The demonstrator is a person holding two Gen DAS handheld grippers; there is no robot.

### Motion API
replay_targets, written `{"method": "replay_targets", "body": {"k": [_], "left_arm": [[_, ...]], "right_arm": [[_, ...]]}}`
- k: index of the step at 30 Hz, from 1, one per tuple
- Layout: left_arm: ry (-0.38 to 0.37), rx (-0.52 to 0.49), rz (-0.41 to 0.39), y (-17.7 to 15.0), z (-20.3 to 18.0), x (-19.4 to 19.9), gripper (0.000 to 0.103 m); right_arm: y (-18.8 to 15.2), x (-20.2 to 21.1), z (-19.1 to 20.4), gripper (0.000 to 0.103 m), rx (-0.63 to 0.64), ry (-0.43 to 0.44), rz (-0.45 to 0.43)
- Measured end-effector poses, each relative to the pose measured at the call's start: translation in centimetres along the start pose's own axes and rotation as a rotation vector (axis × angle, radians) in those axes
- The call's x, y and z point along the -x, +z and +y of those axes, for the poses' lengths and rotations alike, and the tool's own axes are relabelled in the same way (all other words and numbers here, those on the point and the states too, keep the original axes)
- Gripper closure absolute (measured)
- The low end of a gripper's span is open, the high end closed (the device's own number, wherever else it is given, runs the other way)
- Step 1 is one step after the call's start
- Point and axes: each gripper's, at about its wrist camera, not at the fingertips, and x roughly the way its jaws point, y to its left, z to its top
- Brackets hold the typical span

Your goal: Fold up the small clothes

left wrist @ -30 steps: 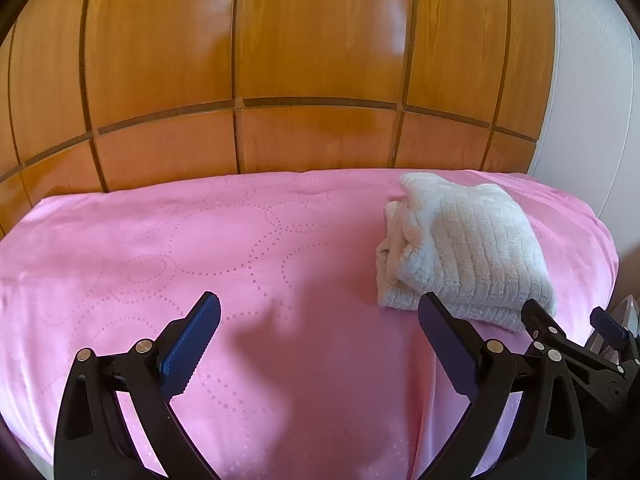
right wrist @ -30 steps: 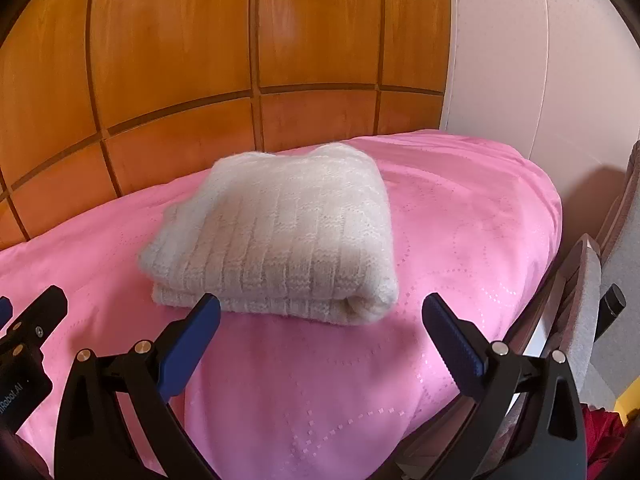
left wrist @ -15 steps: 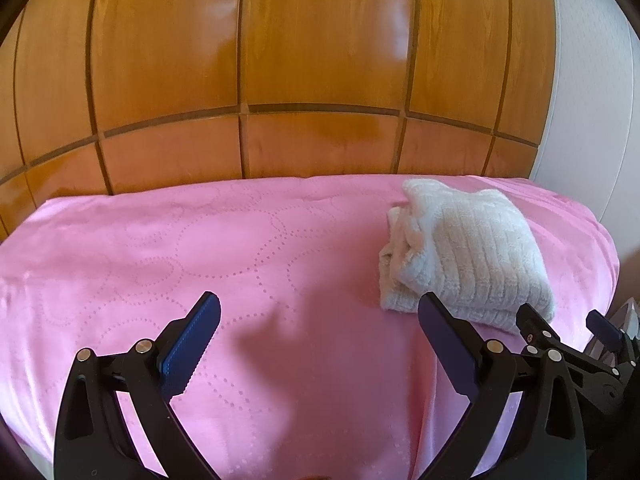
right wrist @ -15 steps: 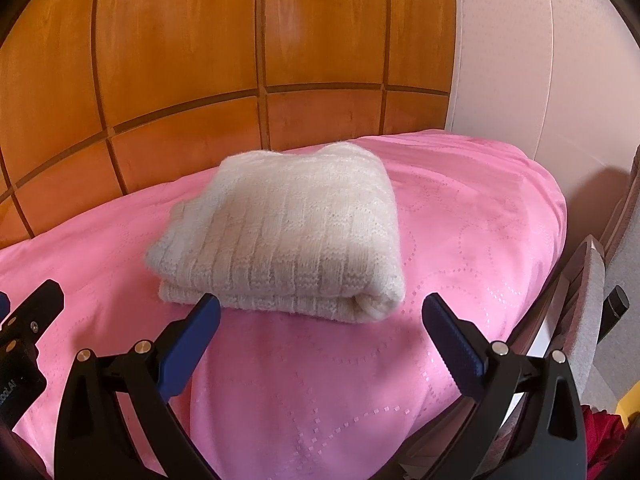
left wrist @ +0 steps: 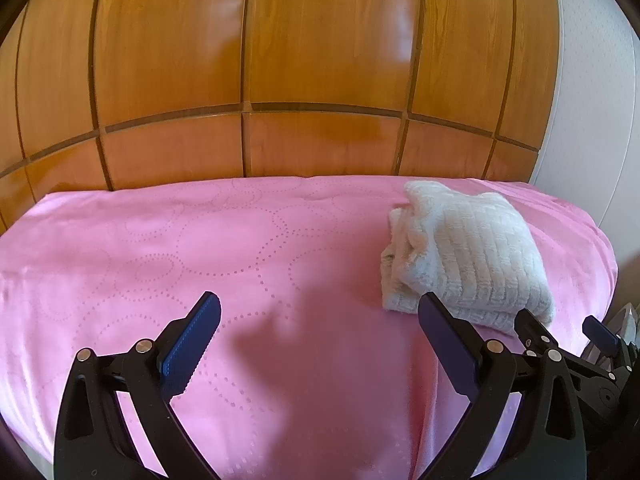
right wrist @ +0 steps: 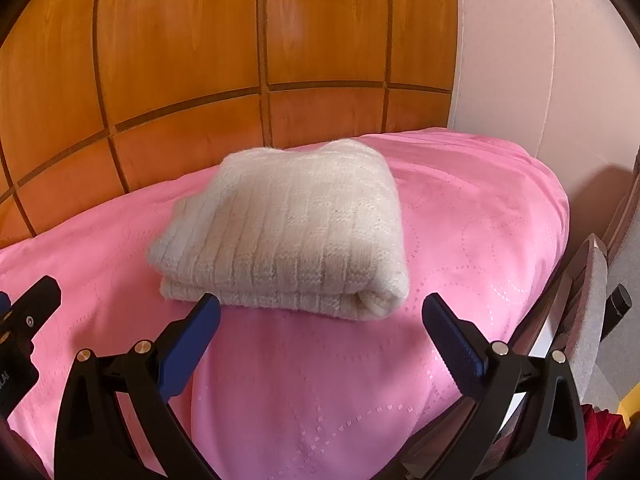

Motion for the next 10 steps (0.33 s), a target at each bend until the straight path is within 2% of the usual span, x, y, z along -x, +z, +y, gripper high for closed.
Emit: {"method": "replay_targets", "body": {"k": [7, 10], "left_arm": [[0.021, 0.032, 0.069, -0.3, 0.5, -1.5, 0.006], [0.040, 0.037, 0.081, -0.6, 0.7, -2.0, 0.006]], "right_arm": [[0.5, 0.0, -0.3, 0.002, 0.009, 0.014, -0.020], [1.6, -0.2, -1.7, 0.002, -0.022, 0.004, -0.034]]}}
